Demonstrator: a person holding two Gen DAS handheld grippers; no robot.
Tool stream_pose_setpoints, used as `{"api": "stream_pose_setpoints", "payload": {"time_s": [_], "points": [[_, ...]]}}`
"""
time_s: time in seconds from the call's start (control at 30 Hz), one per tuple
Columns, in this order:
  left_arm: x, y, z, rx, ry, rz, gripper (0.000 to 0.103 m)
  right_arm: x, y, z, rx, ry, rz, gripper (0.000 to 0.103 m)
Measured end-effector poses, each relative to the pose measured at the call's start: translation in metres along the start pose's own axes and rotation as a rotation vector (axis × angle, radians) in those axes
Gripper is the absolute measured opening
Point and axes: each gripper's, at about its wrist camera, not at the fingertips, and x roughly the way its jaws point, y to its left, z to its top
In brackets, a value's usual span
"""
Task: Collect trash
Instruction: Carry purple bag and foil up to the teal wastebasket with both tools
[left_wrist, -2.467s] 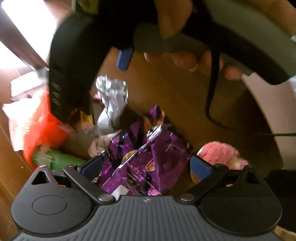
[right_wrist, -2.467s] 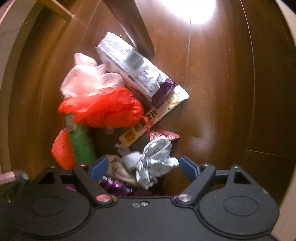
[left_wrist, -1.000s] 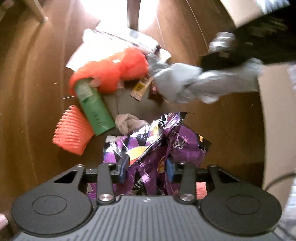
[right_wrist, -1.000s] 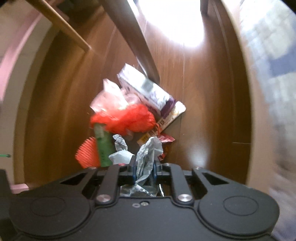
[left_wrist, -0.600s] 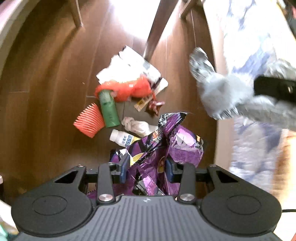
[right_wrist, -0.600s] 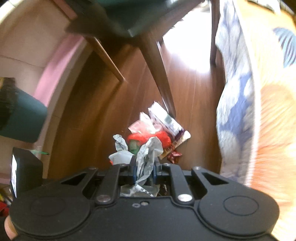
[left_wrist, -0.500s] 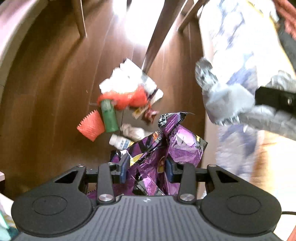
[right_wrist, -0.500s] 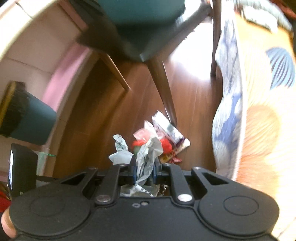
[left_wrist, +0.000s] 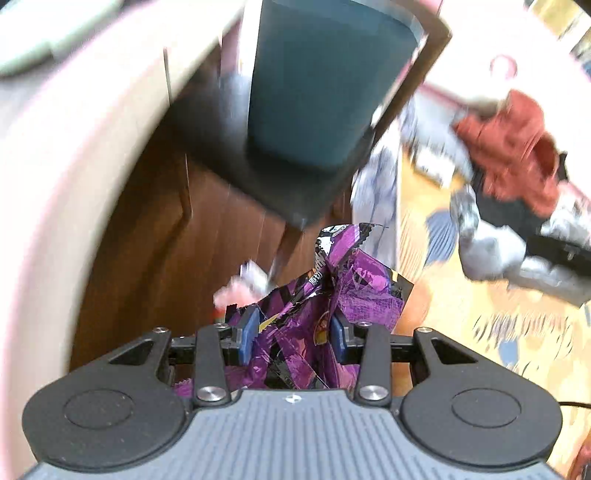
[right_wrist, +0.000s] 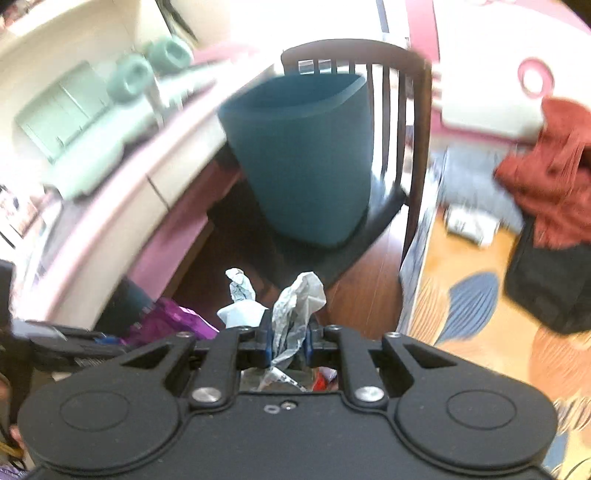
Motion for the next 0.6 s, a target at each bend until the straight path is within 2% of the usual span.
{"api": "stream_pose_setpoints", "payload": {"time_s": [0.13, 0.3, 0.4, 0.5, 0.6], "points": [[-0.059, -0.01, 0.034, -0.007, -0.118, -0.018, 0.038, -0.029, -0.003, 0.026, -0.023, -0.055, -0.01, 0.015], [-0.126, -0.027, 0.084, -0.013, -0.285, -0.021, 0.038, -0.043, -0.007, 0.065, -0.028, -0.11, -0.01, 0.015], [-0.158, -0.043, 0.117, 0.025, -0.398, -0.002, 0.038, -0.044, -0.001, 0.097, -0.06, -0.154, -0.016, 0.015], [-0.182, -0.061, 0.153, 0.067, -0.497, 0.01, 0.038, -0.039, 0.003, 0.132, -0.089, -0.2, -0.028, 0.015], [-0.183, -0.085, 0.191, 0.126, -0.572, 0.064, 0.038, -0.029, 0.002, 0.158, -0.108, -0.224, -0.044, 0.015]]}}
